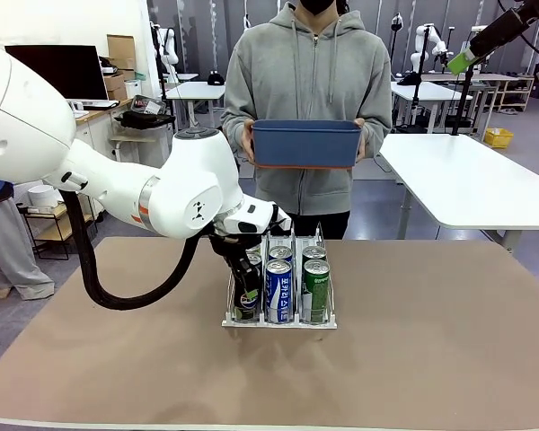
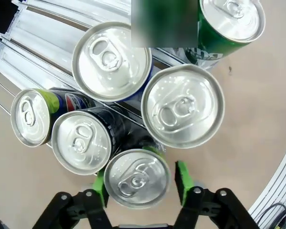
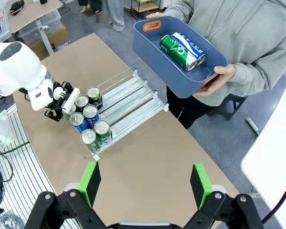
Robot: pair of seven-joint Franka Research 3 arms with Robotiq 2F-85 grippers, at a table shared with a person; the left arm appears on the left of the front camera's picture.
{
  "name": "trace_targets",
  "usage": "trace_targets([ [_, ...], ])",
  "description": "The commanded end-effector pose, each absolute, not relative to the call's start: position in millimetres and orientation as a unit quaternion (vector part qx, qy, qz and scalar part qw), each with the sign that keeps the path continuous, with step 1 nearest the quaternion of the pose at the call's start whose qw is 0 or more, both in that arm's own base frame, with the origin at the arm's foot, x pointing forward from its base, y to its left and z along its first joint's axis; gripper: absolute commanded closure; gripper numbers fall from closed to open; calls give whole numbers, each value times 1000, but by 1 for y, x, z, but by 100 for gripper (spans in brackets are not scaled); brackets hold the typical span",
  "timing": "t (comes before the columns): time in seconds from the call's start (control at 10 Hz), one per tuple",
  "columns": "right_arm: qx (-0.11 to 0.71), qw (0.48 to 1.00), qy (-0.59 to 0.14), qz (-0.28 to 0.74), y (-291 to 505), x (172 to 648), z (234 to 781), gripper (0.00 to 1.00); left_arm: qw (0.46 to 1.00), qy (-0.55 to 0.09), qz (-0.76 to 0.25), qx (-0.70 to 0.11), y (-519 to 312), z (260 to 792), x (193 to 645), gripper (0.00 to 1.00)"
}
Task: Fill the beverage cans into the dispenser.
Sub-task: Place the picked Pepsi coke in the line of the Automatic Can Dispenser with the same cans, then pick up the Ionic drink handed by the human.
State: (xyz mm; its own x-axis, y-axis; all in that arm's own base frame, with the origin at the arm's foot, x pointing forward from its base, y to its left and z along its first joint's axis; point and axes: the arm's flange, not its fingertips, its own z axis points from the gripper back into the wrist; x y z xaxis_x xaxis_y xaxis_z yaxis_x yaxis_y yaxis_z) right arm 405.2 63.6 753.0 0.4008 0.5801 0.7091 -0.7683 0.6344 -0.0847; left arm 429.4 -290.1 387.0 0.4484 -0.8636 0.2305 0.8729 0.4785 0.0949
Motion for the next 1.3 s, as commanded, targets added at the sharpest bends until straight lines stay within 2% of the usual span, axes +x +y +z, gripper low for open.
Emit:
trace_targets([
  [0.0, 130, 827, -364, 409, 64, 405, 753, 0, 848, -157, -505, -14, -284, 405, 416, 3],
  [0.1, 130, 827, -364, 409, 64, 405, 753, 0, 849, -169, -501, -3, -283, 412, 409, 19],
  [0.2, 130, 827, -364, 409, 64, 405, 753, 0, 849, -176, -498, 4, -283, 417, 404, 0],
  [0.6, 130, 827, -364, 409, 64, 405, 753, 0, 843, -211, -494, 19, -280, 428, 379, 0],
  [0.7, 130, 827, -364, 409, 64, 405, 753, 0, 847, -189, -497, -2, -282, 432, 397, 0],
  [1.2, 130, 827, -364, 409, 64, 405, 753, 0, 847, -189, -497, -2, -282, 432, 397, 0],
])
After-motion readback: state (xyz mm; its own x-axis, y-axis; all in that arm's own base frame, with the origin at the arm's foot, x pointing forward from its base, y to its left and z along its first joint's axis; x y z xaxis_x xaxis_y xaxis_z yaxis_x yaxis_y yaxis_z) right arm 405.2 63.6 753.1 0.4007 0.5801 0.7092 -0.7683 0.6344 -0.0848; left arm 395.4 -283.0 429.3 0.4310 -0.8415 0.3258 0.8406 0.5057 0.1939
